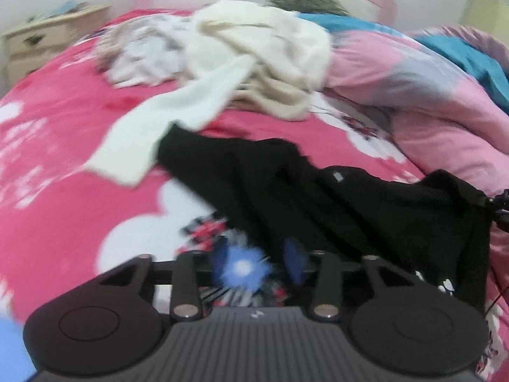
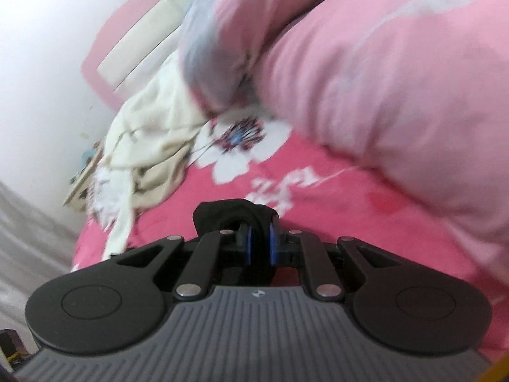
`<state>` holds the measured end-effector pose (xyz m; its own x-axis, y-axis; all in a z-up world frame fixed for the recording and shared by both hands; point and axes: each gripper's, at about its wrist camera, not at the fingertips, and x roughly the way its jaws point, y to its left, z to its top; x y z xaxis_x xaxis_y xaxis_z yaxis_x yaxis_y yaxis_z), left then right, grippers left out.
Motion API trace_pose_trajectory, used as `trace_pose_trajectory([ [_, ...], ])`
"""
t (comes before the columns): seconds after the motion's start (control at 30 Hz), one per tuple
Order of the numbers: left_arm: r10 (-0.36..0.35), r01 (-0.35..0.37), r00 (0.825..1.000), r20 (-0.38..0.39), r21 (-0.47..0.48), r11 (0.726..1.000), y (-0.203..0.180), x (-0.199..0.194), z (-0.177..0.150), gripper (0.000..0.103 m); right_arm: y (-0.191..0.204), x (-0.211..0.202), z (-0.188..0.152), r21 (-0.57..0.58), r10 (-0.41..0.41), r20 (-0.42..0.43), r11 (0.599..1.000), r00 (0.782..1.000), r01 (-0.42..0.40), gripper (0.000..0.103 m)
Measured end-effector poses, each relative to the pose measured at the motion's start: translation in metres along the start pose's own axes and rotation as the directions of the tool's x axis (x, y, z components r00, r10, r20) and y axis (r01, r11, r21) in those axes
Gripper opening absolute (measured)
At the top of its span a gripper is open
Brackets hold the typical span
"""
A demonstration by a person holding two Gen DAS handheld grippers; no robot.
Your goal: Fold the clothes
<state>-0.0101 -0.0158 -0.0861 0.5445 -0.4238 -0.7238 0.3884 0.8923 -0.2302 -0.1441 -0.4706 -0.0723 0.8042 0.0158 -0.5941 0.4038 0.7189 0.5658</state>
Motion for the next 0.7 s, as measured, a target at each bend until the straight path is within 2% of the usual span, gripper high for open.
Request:
trace_pose_trajectory([
  [0.03,0.022,-0.022,1.0,0.003,0.031,0.999,-0.008,0.009,0.003,0.059,-0.005,-0.002,-0.002,0.014,-0.024,0.007,1.0,1.0,0.024,0.008],
  [0.13,0.076,-0.074,0.997,-0.013,0.12,0.99,-0.029,0.038,0.014,0.06,-0.021,-0.004,-0.012,0.06,-0.091,0.005,0.994,0.996,0.09,0.009],
  [0.2,0.119,-0.112,0.992,-0.039,0.148,0.983,-0.037,0.058,0.017,0.052,-0.031,-0.006,-0.019,0.092,-0.12,0.006,0.989,0.993,0.119,0.009],
  [0.23,0.146,-0.138,0.988,-0.049,0.136,0.981,-0.038,0.065,0.016,0.032,-0.035,-0.008,-0.021,0.103,-0.131,0.011,0.986,0.991,0.129,0.009],
  [0.27,0.157,-0.15,0.986,-0.064,0.099,0.984,-0.033,0.07,0.015,0.012,-0.039,-0.011,-0.023,0.114,-0.142,0.017,0.984,0.99,0.139,0.009],
  [0.3,0.167,-0.162,0.983,-0.078,0.061,0.985,-0.029,0.074,0.015,0.01,-0.042,-0.013,-0.025,0.122,-0.152,0.024,0.981,0.988,0.148,0.009],
  [0.4,0.148,-0.15,0.988,-0.044,-0.037,0.988,-0.013,0.06,0.009,0.006,-0.048,-0.02,-0.027,0.128,-0.178,0.037,0.977,0.983,0.172,0.008],
  [0.53,0.161,-0.158,0.987,0.007,-0.135,0.978,0.006,0.022,0.0,0.005,-0.046,-0.029,-0.027,0.073,-0.196,0.046,0.979,0.98,0.192,0.008],
  [0.6,0.168,-0.16,0.985,0.025,-0.199,0.967,0.016,-0.005,-0.009,0.005,-0.043,-0.031,-0.028,0.048,-0.198,0.055,0.98,0.979,0.195,0.008],
  [0.7,0.221,-0.208,0.975,0.014,-0.279,0.937,0.036,-0.04,-0.029,0.005,-0.04,-0.032,-0.027,0.022,-0.204,0.062,0.979,0.977,0.203,0.008],
])
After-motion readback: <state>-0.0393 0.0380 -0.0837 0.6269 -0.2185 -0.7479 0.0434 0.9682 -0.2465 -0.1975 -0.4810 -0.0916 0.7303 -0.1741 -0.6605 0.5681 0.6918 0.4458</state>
